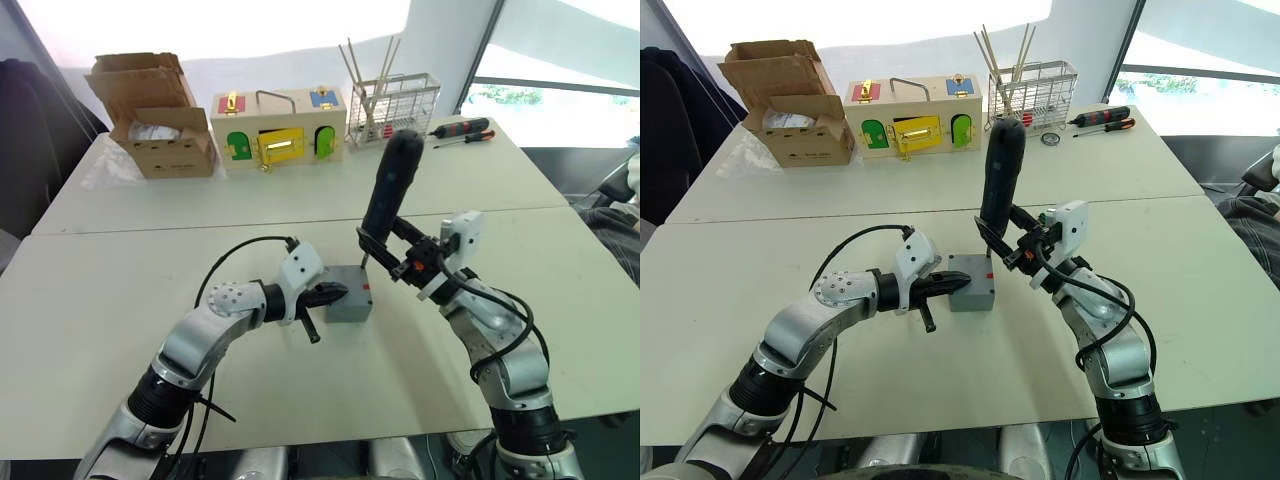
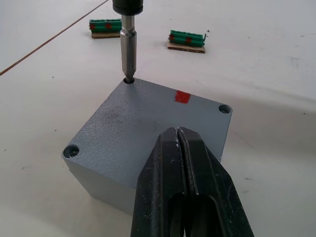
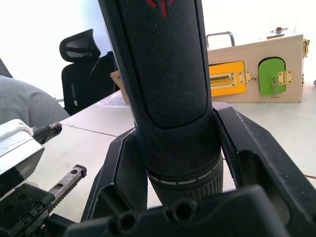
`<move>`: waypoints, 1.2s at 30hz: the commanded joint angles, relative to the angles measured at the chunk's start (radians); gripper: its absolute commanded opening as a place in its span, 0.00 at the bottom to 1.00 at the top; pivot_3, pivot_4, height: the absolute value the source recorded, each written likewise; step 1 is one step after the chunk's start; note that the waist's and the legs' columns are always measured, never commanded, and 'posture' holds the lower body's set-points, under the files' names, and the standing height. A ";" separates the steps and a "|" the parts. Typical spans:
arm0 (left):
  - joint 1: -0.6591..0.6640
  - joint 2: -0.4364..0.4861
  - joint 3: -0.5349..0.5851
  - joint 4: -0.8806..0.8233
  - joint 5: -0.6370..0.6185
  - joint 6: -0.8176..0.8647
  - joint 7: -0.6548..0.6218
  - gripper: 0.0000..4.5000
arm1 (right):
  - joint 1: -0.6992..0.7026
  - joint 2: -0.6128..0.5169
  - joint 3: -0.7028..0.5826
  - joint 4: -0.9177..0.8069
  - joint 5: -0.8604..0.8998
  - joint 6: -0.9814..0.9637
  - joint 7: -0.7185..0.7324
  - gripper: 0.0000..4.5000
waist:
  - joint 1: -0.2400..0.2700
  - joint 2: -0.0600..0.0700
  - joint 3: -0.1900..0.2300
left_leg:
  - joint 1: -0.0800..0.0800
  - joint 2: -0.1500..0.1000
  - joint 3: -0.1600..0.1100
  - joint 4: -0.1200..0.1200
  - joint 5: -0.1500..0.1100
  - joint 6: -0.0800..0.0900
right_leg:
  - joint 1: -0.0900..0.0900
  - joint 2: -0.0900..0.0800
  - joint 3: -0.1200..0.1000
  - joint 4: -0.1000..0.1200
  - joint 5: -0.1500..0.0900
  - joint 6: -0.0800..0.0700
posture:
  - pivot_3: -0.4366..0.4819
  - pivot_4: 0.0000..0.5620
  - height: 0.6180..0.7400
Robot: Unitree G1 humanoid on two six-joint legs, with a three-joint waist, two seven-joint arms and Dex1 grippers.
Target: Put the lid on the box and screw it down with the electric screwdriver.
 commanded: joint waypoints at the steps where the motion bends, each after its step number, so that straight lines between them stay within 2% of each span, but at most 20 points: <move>1: 0.003 -0.002 0.003 -0.016 0.007 -0.002 0.003 0.00 | 0.052 -0.015 0.065 0.150 -0.029 0.114 0.016 0.40 | 0.000 -0.001 0.000 | 0.000 0.000 0.000 -0.001 0.000 0.000 | 0.000 0.000 0.000 0.000 0.000 0.000 | 0.48 0.27 0.95; 20: 0.020 -0.011 -0.005 -0.002 0.021 -0.015 0.002 0.00 | 0.020 -0.046 0.032 0.077 -0.021 0.106 0.009 0.40 | 0.002 -0.002 -0.001 | 0.000 0.000 -0.001 -0.003 0.000 0.000 | 0.000 0.000 -0.001 -0.001 0.000 0.000 | 0.48 0.27 0.95; 24: 0.030 0.007 0.003 -0.001 0.021 -0.026 -0.014 0.00 | -0.056 -0.087 -0.056 -0.049 0.062 0.169 0.000 0.40 | 0.004 0.000 0.003 | -0.002 -0.001 -0.002 -0.003 0.000 0.000 | -0.002 -0.001 -0.001 -0.001 0.000 0.000 | 0.48 0.27 0.95; 30: 0.048 0.022 0.004 0.010 0.030 -0.058 -0.022 0.00 | -0.257 -0.188 -0.197 -0.159 0.241 0.336 -0.009 0.40 | 0.016 0.005 0.020 | -0.010 -0.001 -0.002 -0.003 0.001 -0.001 | -0.009 -0.002 -0.001 0.000 0.000 0.000 | 0.48 0.27 0.95; 32: 0.056 0.013 0.021 0.009 0.026 -0.077 -0.011 0.00 | -0.323 -0.220 -0.244 -0.168 0.311 0.393 -0.006 0.40 | 0.021 0.006 0.020 | -0.019 -0.001 -0.002 -0.002 0.001 -0.002 | -0.019 -0.002 -0.001 0.001 0.002 0.002 | 0.48 0.27 0.95; 36: 0.047 -0.028 0.105 0.009 0.009 -0.129 0.032 0.00 | -0.462 -0.278 -0.318 -0.112 0.421 0.501 -0.018 0.40 | 0.022 0.007 0.030 | -0.023 -0.001 -0.001 -0.002 0.003 -0.004 | -0.023 -0.002 -0.001 0.001 0.002 0.002 | 0.48 0.27 0.95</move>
